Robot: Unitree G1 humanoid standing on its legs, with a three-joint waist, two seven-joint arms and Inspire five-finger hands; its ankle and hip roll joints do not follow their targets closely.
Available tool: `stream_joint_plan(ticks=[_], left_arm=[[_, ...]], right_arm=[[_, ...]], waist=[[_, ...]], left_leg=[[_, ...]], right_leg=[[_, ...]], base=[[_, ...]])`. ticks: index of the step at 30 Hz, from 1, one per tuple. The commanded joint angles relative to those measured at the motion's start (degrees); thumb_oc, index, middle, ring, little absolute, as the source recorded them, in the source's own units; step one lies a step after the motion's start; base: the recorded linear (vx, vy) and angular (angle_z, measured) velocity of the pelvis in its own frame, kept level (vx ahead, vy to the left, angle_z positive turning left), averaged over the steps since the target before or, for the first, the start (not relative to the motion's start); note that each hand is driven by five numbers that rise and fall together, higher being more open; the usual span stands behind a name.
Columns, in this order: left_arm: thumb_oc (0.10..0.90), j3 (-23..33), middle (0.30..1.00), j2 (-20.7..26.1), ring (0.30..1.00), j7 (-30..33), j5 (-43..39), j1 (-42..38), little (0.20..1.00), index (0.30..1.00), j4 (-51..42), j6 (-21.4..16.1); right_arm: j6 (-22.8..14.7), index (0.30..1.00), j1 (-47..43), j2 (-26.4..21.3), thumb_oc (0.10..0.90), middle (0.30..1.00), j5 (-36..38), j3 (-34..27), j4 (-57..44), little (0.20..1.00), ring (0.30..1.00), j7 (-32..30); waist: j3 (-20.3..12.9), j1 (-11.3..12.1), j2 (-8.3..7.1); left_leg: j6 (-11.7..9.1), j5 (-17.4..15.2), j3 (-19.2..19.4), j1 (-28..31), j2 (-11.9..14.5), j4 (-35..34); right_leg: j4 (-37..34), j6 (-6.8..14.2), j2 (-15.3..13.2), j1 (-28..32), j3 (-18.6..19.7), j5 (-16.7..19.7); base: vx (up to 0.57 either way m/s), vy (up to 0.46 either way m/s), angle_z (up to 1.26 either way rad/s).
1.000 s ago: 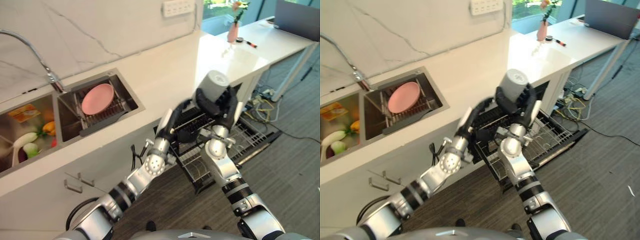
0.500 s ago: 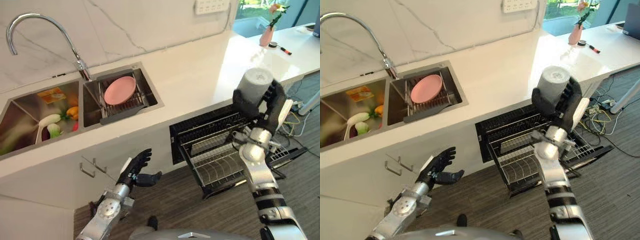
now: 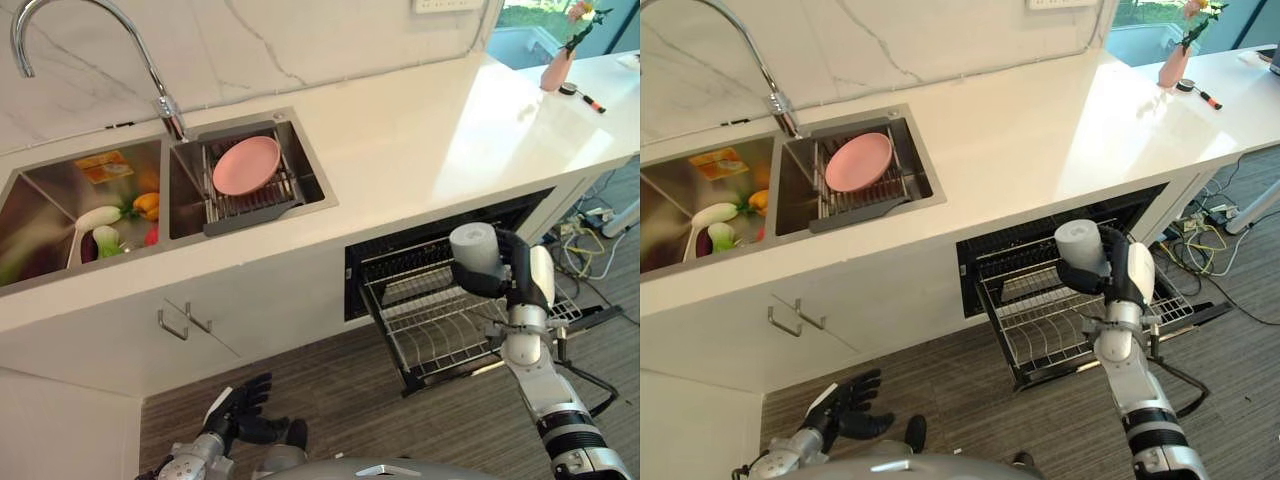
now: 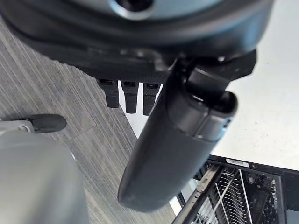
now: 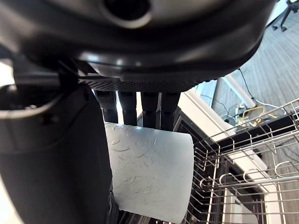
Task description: Place the dishes in the dishwasher.
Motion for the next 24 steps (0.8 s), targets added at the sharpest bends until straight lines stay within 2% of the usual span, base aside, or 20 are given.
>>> stream_joint_plan(ticks=[1, 5, 9, 13, 17, 24], left_arm=[[0.8, 2.45, 0.9, 1.29, 0.9, 1.47, 4.13, -6.1, 0.9, 0.9, -1.18, -4.32], [0.8, 2.39, 0.9, 1.48, 0.9, 2.08, 7.64, -6.26, 0.9, 0.9, 1.56, -4.94], [0.8, 2.21, 0.9, 1.48, 0.9, 4.07, 10.29, -6.95, 0.9, 0.9, 4.85, -4.73], [0.8, 2.18, 0.9, 1.16, 0.9, 4.98, 10.58, -7.4, 0.9, 0.9, 6.06, -4.7], [0.8, 2.52, 0.9, 0.11, 0.9, 7.34, 9.8, -8.74, 0.9, 0.9, 8.34, -4.56], [0.8, 3.1, 0.9, -0.78, 0.9, 9.36, 10.13, -9.74, 0.9, 0.9, 11.28, -4.46]], right_arm=[[-5.21, 0.3, -4.9, -3.92, 0.4, 0.3, -3.08, -0.77, -3.57, 0.3, 0.3, -0.27], [-4.82, 0.3, -5.38, -4.74, 0.4, 0.3, -4.03, 0.87, 1.35, 0.3, 0.3, -0.05], [-3.39, 0.3, -8.3, -2.77, 0.4, 0.3, -0.78, 3.07, 10.71, 0.3, 0.3, -0.72], [-3.03, 0.3, -10.05, -1.64, 0.4, 0.3, 1.07, 3.53, 14.04, 0.3, 0.3, -1.28], [-2.06, 0.3, -13.03, 1.68, 0.4, 0.3, 6.39, 3.17, 20.53, 0.3, 0.3, -2.74], [-0.96, 0.3, -14.17, 4.38, 0.4, 0.3, 9.92, 3.27, 27.63, 0.3, 0.3, -2.57]], waist=[[-1.75, 1.89, -1.93], [-1.33, 2.79, -2.25], [-0.49, 4.08, -2.37], [-0.06, 4.54, -2.34], [1.77, 5.76, -1.79], [2.86, 6.78, -1.06]], left_leg=[[-0.78, -3.72, 1.24, 2.49, 1.67, 0.31], [-1.05, -3.31, 0.45, 1.48, 1.59, 0.31], [-1.23, -2.73, -0.44, -0.09, 1.31, 0.31], [-1.32, -2.38, -0.92, -1.06, 1.14, 0.31], [-1.74, -1.33, -2.41, -4.13, 0.73, 0.31], [-2.09, -0.74, -3.73, -6.11, 0.42, 0.31]], right_leg=[[0.74, 2.66, -3.69, -1.7, -2.14, 0.67], [0.74, 2.73, -3.84, -1.88, -3.29, 0.69], [0.74, 2.83, -4.02, -2.39, -4.52, 0.78], [0.74, 2.83, -4.15, -2.93, -5.04, 0.86], [0.74, 2.92, -4.45, -4.71, -6.33, 1.15], [0.74, 2.95, -4.68, -5.33, -7.91, 1.16]], base=[[0.0, 0.005, 0.06], [0.01, 0.0, 0.09], [-0.01, 0.009, 0.2], [-0.02, 0.009, 0.12], [-0.06, 0.01, 0.15], [-0.02, 0.014, 0.22]])
